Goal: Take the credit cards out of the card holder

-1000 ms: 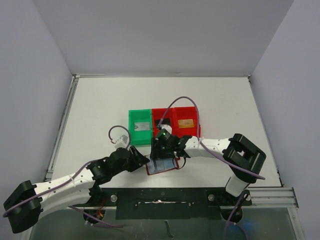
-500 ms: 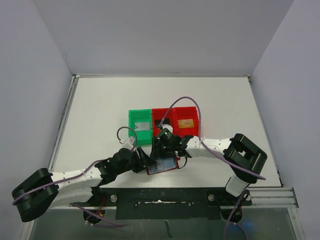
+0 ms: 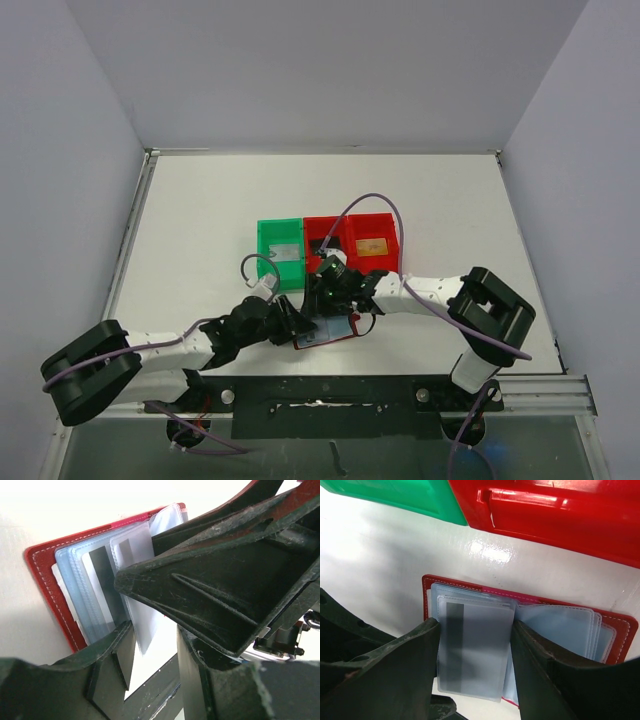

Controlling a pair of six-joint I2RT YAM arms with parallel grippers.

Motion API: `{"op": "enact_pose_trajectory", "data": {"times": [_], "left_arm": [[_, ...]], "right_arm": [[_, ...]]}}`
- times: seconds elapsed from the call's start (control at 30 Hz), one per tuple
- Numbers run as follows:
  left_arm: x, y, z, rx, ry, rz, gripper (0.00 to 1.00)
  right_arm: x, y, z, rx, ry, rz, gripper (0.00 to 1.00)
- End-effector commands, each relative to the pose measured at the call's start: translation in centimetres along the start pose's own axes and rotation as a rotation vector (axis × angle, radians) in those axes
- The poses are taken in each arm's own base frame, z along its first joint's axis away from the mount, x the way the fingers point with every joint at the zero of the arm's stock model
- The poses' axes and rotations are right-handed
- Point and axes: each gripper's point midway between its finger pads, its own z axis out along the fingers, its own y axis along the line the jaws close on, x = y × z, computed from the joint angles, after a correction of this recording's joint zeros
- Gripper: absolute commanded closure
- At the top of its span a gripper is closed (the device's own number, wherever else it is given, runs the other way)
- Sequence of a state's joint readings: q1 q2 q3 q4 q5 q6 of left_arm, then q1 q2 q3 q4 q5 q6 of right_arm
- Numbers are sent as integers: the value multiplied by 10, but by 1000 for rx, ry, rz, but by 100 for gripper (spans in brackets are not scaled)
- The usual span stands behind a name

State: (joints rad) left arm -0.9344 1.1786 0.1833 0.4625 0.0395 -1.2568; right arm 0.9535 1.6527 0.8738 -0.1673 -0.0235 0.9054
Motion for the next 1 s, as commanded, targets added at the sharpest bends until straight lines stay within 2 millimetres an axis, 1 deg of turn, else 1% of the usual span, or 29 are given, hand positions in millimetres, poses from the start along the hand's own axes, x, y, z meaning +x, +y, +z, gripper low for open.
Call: {"op": "enact_pose_trajectory", "data": {"times": [0.0, 0.07, 0.17, 0.27, 0.4, 0.53, 0.73, 0.8, 0.87, 0.97], "left_arm": [[-14, -52, 4, 168, -36, 39, 65], [-13, -55, 5, 174, -25, 48, 65], [-14, -56, 6, 169, -28, 48, 65], [-16, -61, 5, 185, -33, 46, 63], [-15, -66, 9, 189, -16, 64, 61], [-9, -73, 18, 203, 30, 86, 58], [3, -88, 41, 211, 115, 128, 55], [8, -96, 48, 220, 144, 145, 54], [10, -99, 51, 214, 145, 154, 52], [7, -96, 49, 185, 125, 151, 47]], "right_arm": [[-3, 13, -5, -83, -12, 16, 48], [-10, 16, -13, -79, -32, 10, 43], [-19, 16, -23, -63, -56, -7, 38], [-29, 18, -36, -73, -88, -18, 31], [-35, 14, -49, -46, -116, -28, 26], [-41, -3, -61, 35, -167, -8, 24], [-44, -35, -79, 122, -247, 89, 23], [-44, -40, -85, 117, -274, 128, 24], [-44, -45, -89, 108, -297, 160, 24], [-45, -49, -96, 86, -326, 195, 25]]}}
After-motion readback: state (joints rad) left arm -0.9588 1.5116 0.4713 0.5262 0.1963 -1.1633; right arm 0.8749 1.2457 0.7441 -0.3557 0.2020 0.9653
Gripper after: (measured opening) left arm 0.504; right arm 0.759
